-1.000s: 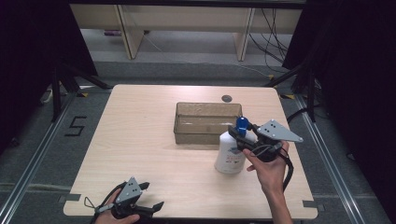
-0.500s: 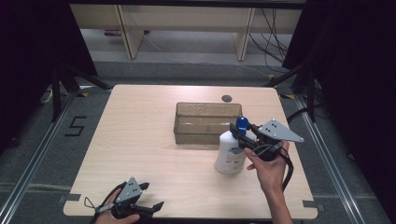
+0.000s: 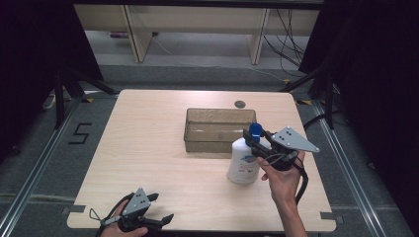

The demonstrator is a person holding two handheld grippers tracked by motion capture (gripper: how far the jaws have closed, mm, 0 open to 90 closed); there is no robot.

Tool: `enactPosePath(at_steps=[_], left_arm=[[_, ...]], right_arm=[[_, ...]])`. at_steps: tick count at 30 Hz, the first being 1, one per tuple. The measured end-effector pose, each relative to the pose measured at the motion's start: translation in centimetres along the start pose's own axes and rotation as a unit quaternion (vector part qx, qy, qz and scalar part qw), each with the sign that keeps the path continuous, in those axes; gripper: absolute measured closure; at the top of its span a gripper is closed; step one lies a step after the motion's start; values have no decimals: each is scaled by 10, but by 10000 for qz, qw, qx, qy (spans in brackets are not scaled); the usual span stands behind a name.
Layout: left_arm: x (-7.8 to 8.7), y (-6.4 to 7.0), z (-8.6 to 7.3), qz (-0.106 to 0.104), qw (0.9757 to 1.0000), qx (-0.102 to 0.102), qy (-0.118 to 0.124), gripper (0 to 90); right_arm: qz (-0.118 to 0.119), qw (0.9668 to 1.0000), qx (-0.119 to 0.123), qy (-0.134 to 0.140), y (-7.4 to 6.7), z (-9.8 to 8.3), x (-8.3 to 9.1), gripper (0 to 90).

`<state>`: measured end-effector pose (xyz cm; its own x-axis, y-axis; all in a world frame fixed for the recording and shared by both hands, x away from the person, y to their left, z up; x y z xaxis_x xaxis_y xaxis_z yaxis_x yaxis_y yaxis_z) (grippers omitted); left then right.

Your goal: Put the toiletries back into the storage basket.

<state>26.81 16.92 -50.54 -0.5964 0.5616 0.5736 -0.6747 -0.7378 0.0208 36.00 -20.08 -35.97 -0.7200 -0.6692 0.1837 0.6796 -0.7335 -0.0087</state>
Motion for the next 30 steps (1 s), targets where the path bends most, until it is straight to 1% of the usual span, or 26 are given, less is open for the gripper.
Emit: enactPosePath(at_steps=[3, 4, 5, 7, 8, 10, 12, 14, 15, 16, 17, 18, 19, 21, 22, 23, 24, 25, 26, 27, 28, 29, 30], left_arm=[[1, -1, 0, -19, 10000, -3, 29, 151], [1, -1, 0, -34, 10000, 43, 79, 151], [1, 0, 0, -25, 10000, 41, 67, 151], [1, 0, 0, -24, 10000, 39, 82, 151], [1, 0, 0, -26, 9999, 16, 138, 151], [1, 0, 0, -17, 9999, 15, 130, 151], [1, 0, 0, -51, 10000, -2, 67, 151], [1, 1, 0, -35, 9999, 44, 109, 151], [1, 1, 0, -35, 9999, 44, 109, 151], [1, 0, 0, -18, 9999, 38, 96, 151], [1, 0, 0, -11, 9999, 39, 94, 151], [2, -1, 0, 12, 10000, -35, 46, 151], [2, -1, 0, 12, 10000, -35, 46, 151], [1, -1, 0, 10, 10000, -14, 63, 151], [1, -1, 0, 11, 10000, -19, 60, 151], [1, -1, 0, 10, 10000, -14, 59, 151], [1, 0, 0, -7, 10000, 37, 82, 151], [1, 0, 0, -7, 10000, 37, 82, 151], [1, 0, 0, -14, 10000, 39, 83, 151], [1, 0, 0, -12, 10000, 32, 78, 151], [1, -1, 0, 1, 10000, -15, 59, 151], [1, 0, 0, -13, 9999, 43, 92, 151], [1, 0, 0, -11, 9999, 46, 90, 151]], right_arm=[[-43, 10000, 5, -24, 0, 1, -1, 627], [22, 9999, -70, -85, -2, 2, -2, 627], [63, 10000, -6, -57, -1, 3, -4, 627], [91, 9999, 4, -57, -1, 3, -5, 628], [37, 10000, -23, -78, -1, 5, -4, 629], [78, 10000, -38, -46, -1, 6, -5, 629], [80, 10000, 18, 24, -1, 11, -4, 629], [108, 9999, -80, 89, 0, 17, -2, 629], [108, 9999, -80, 89, 0, 17, -2, 629], [129, 9998, -57, 161, 1, 19, -2, 629], [110, 9997, -105, 184, 2, 23, -1, 629], [116, 9998, -87, 155, 2, 25, -1, 629], [106, 9997, -98, 196, 2, 26, -2, 629], [112, 9998, -100, 162, 3, 27, -2, 629], [120, 9997, -153, 155, 3, 28, -2, 629], [91, 9997, -69, 205, 5, 30, -2, 629], [88, 9997, -145, 174, 4, 31, -2, 629], [88, 9997, -145, 174, 4, 31, -2, 629], [70, 9998, -33, 184, 6, 32, -2, 629], [87, 9997, -104, 189, 6, 33, -3, 629], [59, 9998, 6, 207, 7, 34, -2, 629], [47, 9997, -44, 237, 7, 35, -3, 629], [36, 9998, -33, 195, 8, 36, -2, 629]])
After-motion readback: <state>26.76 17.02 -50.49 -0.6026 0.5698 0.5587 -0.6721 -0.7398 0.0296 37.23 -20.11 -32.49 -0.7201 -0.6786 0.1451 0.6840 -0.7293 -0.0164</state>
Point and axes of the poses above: each handheld gripper's, and its own axes: x roughly backward along the jaws, z roughly out of its top, y roughly to its right, the point moved 1 cm from there along -x, roughly forward along the jaws, and after that the axes turned 8 degrees about z, right-handed, at the moved point
